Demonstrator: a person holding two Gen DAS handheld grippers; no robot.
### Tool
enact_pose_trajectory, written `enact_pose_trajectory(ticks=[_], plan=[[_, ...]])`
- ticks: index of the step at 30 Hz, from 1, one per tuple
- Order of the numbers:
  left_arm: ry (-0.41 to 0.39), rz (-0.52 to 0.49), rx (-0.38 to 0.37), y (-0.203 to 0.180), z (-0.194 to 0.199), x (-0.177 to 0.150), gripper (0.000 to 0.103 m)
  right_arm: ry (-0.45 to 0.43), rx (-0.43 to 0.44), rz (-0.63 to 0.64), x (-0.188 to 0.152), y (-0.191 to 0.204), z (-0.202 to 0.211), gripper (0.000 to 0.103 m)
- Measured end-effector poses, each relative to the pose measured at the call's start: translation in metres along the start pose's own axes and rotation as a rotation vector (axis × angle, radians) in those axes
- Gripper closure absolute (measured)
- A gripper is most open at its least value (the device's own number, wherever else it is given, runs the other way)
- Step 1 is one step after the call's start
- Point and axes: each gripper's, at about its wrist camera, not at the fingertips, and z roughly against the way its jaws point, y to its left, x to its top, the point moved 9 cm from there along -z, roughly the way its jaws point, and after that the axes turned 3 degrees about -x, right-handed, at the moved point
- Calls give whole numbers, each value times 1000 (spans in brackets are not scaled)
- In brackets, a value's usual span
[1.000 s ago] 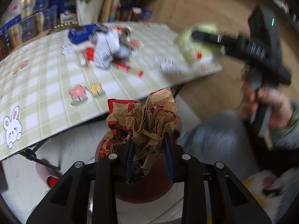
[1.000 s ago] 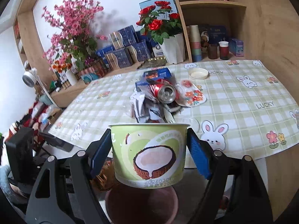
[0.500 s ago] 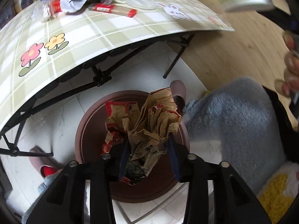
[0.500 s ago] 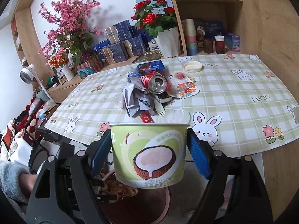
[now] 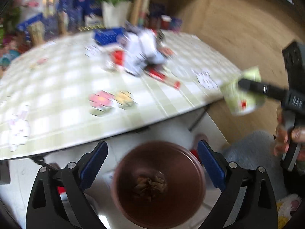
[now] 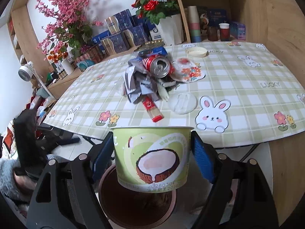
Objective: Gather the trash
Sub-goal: 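Carry the brown paper bag to the bin and release it with the left gripper, then lower the green coconut cup over the bin and open the right gripper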
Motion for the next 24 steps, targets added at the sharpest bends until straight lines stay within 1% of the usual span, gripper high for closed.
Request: enact_pose_trajectory(ticks=[4, 7, 12, 15, 17, 21, 24], plan=[[-70, 0, 87, 20, 27, 5, 10, 42, 0, 24, -14, 7, -10, 25], [-138, -19, 188, 36, 47, 5, 10, 79, 8, 39, -25, 15, -20, 25], [-209, 6, 295, 69, 73, 2, 9, 141, 14, 85, -43, 31, -37, 24], [-229, 16, 344, 83, 80, -5, 9, 184, 17, 111, -54, 38, -50, 24], [-232, 30, 358, 90, 82, -11, 9, 226, 13, 131, -66, 43, -63, 24], [-233, 63, 339, 97, 82, -12, 9, 319, -11, 191, -90, 51, -88, 24], [-211, 66, 320, 95, 74, -17, 9, 353, -17, 197, -100, 55, -94, 24]])
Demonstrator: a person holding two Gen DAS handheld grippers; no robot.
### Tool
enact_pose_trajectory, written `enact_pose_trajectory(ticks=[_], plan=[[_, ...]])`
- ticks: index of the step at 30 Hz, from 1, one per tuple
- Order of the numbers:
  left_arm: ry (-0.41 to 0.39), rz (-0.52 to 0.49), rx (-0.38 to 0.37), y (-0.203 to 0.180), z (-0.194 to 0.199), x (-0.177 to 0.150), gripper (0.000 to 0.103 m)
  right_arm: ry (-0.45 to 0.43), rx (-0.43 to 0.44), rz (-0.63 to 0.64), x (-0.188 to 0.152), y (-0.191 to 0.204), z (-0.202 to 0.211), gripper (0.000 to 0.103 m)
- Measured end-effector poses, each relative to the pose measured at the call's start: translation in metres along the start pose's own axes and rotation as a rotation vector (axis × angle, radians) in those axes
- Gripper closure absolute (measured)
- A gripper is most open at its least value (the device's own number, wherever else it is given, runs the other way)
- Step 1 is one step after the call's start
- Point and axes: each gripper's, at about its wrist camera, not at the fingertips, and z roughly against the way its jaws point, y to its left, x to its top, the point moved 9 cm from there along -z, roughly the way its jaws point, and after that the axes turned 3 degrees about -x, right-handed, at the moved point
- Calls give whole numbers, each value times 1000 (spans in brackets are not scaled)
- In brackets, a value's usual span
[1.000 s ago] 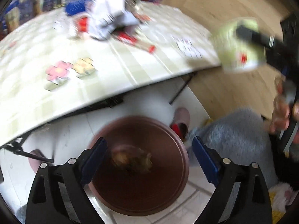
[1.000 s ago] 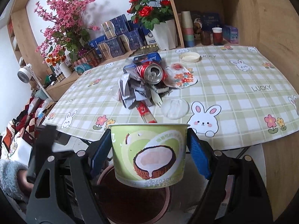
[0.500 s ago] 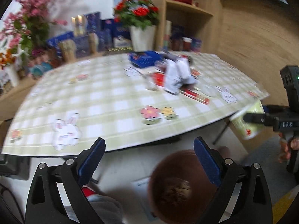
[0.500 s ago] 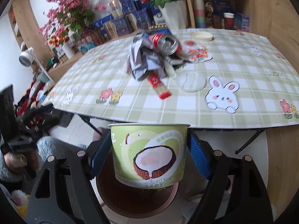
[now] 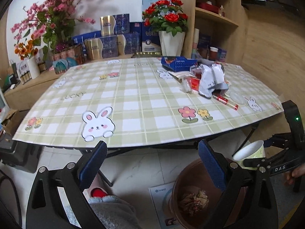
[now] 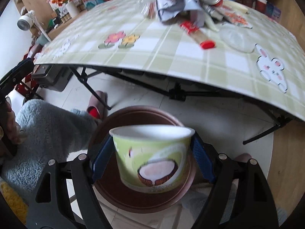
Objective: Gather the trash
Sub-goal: 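Lower the green coconut cup over the bin and open the right gripper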
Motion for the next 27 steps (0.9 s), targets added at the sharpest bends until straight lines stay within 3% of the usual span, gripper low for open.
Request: enact_pose_trajectory(ticks=[6, 9, 13, 27], plan=[[11, -56, -24, -15, -5, -3, 9, 7, -10, -4, 2, 5, 0, 23], [11, -85, -33, -22, -6, -4, 9, 6, -1, -11, 4, 5, 1, 13], [11, -113, -37, -29, -6, -4, 9, -18, -27, 1, 8, 3, 7, 10], [23, -83, -30, -22, -8, -5, 9, -226, -188, 31, 38, -24, 52, 6]])
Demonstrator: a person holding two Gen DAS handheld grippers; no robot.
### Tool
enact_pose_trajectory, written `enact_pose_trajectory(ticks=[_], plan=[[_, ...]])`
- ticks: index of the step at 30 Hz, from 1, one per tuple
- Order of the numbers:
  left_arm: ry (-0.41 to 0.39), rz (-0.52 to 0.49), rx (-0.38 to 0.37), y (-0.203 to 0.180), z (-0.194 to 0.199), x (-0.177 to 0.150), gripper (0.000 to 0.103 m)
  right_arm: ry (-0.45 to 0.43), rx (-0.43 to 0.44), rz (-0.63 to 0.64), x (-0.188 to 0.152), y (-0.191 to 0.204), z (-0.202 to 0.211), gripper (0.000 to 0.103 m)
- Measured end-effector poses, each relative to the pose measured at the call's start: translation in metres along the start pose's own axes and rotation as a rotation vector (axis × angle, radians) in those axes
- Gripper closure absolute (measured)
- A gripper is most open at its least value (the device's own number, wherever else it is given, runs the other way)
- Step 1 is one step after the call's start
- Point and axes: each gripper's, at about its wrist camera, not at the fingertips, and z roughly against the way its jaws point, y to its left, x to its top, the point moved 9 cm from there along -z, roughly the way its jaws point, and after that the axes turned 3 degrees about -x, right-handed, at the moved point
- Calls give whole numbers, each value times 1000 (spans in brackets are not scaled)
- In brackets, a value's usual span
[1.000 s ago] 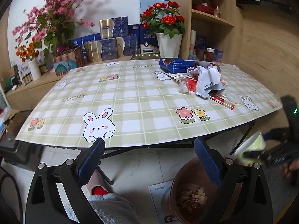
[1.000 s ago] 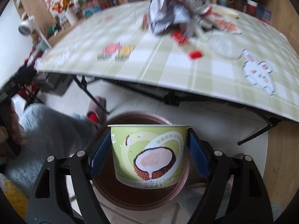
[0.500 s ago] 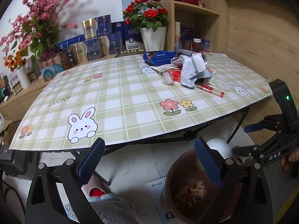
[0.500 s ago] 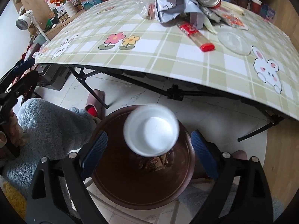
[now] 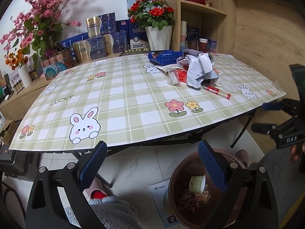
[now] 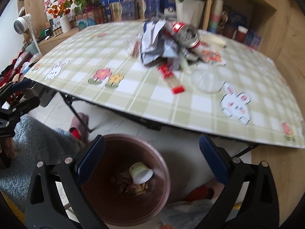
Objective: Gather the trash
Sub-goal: 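Lower the green coconut cup over the bin and open the right gripper, then grasp the white paper with the left gripper while the right grasps the clear lid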
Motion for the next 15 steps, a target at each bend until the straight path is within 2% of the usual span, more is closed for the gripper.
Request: enact_pose_trajectory(ticks=[6, 15], plan=[[6, 0, 3, 0, -2, -1, 9, -58, -46, -10, 16, -16, 10, 6], [15, 23, 1, 3, -5, 5, 9, -75, -42, -57, 26, -38, 10, 6]])
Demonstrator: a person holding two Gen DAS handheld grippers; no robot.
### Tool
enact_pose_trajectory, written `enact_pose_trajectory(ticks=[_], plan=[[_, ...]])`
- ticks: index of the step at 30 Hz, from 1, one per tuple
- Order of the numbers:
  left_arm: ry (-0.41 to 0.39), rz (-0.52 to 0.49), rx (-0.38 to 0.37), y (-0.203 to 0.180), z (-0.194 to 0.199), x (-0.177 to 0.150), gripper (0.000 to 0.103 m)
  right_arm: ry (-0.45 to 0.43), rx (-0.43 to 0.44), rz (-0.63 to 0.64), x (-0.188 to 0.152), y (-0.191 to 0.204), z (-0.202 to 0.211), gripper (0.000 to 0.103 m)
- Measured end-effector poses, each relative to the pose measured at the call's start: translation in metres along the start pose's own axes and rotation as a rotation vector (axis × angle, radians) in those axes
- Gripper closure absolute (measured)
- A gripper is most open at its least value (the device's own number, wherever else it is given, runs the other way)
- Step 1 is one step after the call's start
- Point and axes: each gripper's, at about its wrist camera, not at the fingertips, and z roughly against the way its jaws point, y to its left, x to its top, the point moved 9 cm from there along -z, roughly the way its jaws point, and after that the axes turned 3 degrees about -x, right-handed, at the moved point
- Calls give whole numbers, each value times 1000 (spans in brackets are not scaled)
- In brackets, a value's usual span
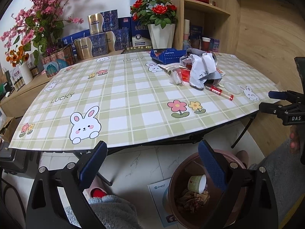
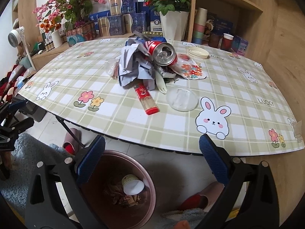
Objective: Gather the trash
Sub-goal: 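Grasp the white paper with the left gripper while the right grasps the clear lid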
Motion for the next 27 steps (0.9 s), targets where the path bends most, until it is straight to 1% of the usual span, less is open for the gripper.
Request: enact_pose_trajectory(ticks=[4, 7, 11, 14, 15, 19, 21, 25, 27], plan=[[1, -3, -44, -10, -6, 15, 9, -16, -10, 19, 9, -7, -1, 6], [3, -17, -73, -21, -12, 31, 9, -29, -11, 6, 17, -16, -4, 6], [-5, -26, -122, -39, -22, 61, 9, -11, 0, -12, 23, -29, -13, 6], [-10, -12, -154, -49, -33, 81, 9, 0, -79, 28, 28, -43, -25, 6], [-10, -3, -161, -51, -37, 87, 9, 9, -92, 42, 29, -47, -31, 6], [0, 46, -185, -55, -54, 104, 9, 18, -99, 53, 37, -62, -55, 6], [4, 64, -183, -56, -64, 112, 9, 18, -94, 64, 42, -64, -69, 6], [8, 78, -181, -60, -79, 120, 9, 43, -53, 54, 47, -63, -91, 6], [15, 80, -183, -61, -84, 121, 9, 53, -51, 61, 48, -61, -99, 6]])
